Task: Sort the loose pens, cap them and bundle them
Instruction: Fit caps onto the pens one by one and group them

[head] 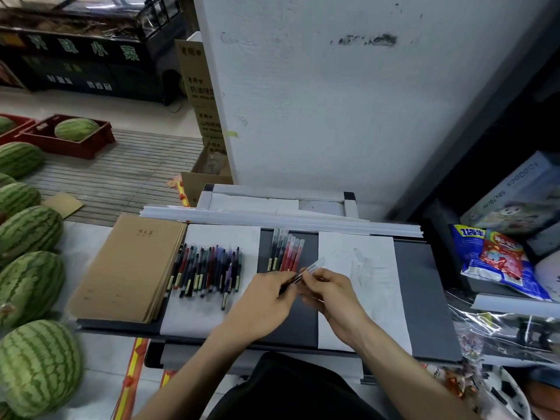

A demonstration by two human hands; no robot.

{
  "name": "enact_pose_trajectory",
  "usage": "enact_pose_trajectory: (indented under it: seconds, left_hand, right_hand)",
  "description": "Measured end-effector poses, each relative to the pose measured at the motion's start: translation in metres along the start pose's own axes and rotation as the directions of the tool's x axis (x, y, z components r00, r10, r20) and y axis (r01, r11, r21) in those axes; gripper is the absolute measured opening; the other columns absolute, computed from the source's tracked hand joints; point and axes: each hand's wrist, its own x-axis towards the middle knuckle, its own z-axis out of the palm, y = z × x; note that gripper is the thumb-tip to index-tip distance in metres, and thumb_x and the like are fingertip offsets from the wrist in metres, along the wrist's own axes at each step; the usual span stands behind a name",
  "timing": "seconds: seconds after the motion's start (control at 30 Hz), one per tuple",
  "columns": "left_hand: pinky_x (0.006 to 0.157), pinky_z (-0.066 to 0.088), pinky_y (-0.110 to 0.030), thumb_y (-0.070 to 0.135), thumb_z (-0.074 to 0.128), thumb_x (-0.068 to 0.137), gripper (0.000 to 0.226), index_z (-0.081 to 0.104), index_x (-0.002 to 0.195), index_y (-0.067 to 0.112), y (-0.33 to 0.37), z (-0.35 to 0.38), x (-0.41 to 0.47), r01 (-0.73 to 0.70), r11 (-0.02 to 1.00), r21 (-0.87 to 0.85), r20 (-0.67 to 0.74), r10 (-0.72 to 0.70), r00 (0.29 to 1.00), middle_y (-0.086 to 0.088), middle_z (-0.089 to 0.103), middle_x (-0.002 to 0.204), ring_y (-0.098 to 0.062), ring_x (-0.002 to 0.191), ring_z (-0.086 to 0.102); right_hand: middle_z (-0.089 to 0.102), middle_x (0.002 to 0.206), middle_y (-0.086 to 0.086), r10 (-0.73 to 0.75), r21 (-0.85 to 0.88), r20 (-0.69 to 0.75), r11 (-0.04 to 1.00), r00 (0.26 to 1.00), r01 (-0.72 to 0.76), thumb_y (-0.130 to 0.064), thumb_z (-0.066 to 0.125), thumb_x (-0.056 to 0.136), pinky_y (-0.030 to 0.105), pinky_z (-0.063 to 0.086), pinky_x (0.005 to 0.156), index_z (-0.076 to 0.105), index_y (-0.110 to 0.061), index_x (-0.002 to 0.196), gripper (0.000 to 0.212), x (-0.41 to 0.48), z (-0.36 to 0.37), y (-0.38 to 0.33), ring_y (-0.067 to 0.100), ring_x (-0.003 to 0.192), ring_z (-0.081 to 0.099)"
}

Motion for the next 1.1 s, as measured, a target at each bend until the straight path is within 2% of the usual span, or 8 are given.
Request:
enact_pose_trajectory:
  seconds: [0.13,0.3,0.5,0.6,0.7,0.9,0.97,1.1]
  left_hand:
    - [0.055,0.036,-0.024,0.017,0.055,0.104,0.019,0.072,0.099,0.02,-0.034,0.006,-0.004,0.129,0.989,-0.067,0.013,-0.129,0.992,0.005,0.061,0.068,-0.012,0.057,0.051]
    - [0.073,0.049,-0.032,0.012,0.059,0.102,0.016,0.074,0.105,0.012,-0.084,0.003,-0.01,0.344,0.937,0.056,-0.067,-0.34,0.938,-0.005,0.076,0.094,-0.022,0.076,0.064]
    - [0.057,0.045,-0.036,0.017,0.053,0.095,0.014,0.054,0.082,0.013,-0.116,-0.011,-0.013,0.559,0.818,0.136,-0.266,-0.514,0.816,-0.004,0.062,0.073,-0.027,0.066,0.059]
    - [0.058,0.045,-0.036,0.025,0.064,0.096,0.022,0.049,0.083,0.015,-0.121,-0.015,-0.012,0.596,0.772,0.222,-0.256,-0.543,0.799,-0.005,0.061,0.08,-0.025,0.073,0.059]
    - [0.052,0.036,-0.034,0.027,0.066,0.096,0.028,0.045,0.08,0.016,-0.124,-0.014,-0.011,0.614,0.739,0.277,-0.239,-0.566,0.789,-0.004,0.058,0.08,-0.023,0.07,0.054]
    - [0.049,0.037,-0.032,0.016,0.066,0.091,0.033,0.043,0.067,0.015,-0.128,-0.012,-0.009,0.609,0.71,0.354,-0.235,-0.562,0.793,-0.003,0.055,0.066,-0.022,0.058,0.051]
    - [0.047,0.036,-0.031,0.017,0.067,0.092,0.034,0.044,0.066,0.015,-0.127,-0.012,-0.009,0.603,0.705,0.373,-0.229,-0.56,0.796,-0.003,0.057,0.066,-0.02,0.057,0.053]
    - [0.045,0.031,-0.029,0.013,0.065,0.092,0.038,0.038,0.065,0.017,-0.125,-0.013,-0.008,0.599,0.702,0.385,-0.213,-0.564,0.798,-0.001,0.047,0.062,-0.018,0.053,0.045]
  right_hand:
    - [0.08,0.093,0.014,0.079,0.017,-0.053,0.997,0.995,-0.078,-0.014,0.065,0.102,0.029,0.058,0.077,0.069,-0.003,0.099,0.013,0.022,-0.011,0.0,0.026,0.091,0.077]
    - [0.076,0.08,0.011,0.158,-0.104,-0.194,0.978,0.968,-0.18,-0.014,0.066,0.1,0.03,0.058,0.069,0.07,-0.001,0.101,0.014,0.064,-0.028,0.009,0.024,0.074,0.075]
    - [0.079,0.082,0.014,0.111,-0.353,-0.308,0.909,0.945,-0.222,-0.013,0.068,0.096,0.034,0.062,0.068,0.072,0.0,0.098,0.014,0.097,-0.02,0.025,0.029,0.079,0.079]
    - [0.078,0.079,0.013,0.053,-0.452,-0.339,0.867,0.939,-0.211,-0.011,0.069,0.093,0.031,0.064,0.064,0.071,-0.005,0.089,0.007,0.105,-0.012,0.026,0.023,0.067,0.077]
    - [0.077,0.084,0.011,0.022,-0.456,-0.351,0.869,0.936,-0.191,-0.009,0.069,0.091,0.036,0.065,0.077,0.069,-0.012,0.084,0.008,0.11,-0.006,0.028,0.02,0.064,0.073]
    - [0.077,0.094,0.01,-0.015,-0.482,-0.311,0.864,0.95,-0.144,-0.009,0.066,0.092,0.039,0.062,0.091,0.072,-0.009,0.112,0.021,0.109,-0.015,0.036,0.022,0.079,0.075]
    - [0.077,0.102,0.009,-0.079,-0.6,-0.282,0.792,0.956,-0.112,-0.011,0.063,0.091,0.038,0.059,0.095,0.073,-0.01,0.117,0.027,0.105,-0.025,0.036,0.025,0.092,0.075]
    - [0.07,0.122,0.006,-0.312,-0.903,-0.221,0.424,0.924,-0.073,-0.016,0.055,0.096,0.036,0.056,0.091,0.068,-0.014,0.124,0.031,0.096,-0.057,0.027,0.029,0.11,0.067]
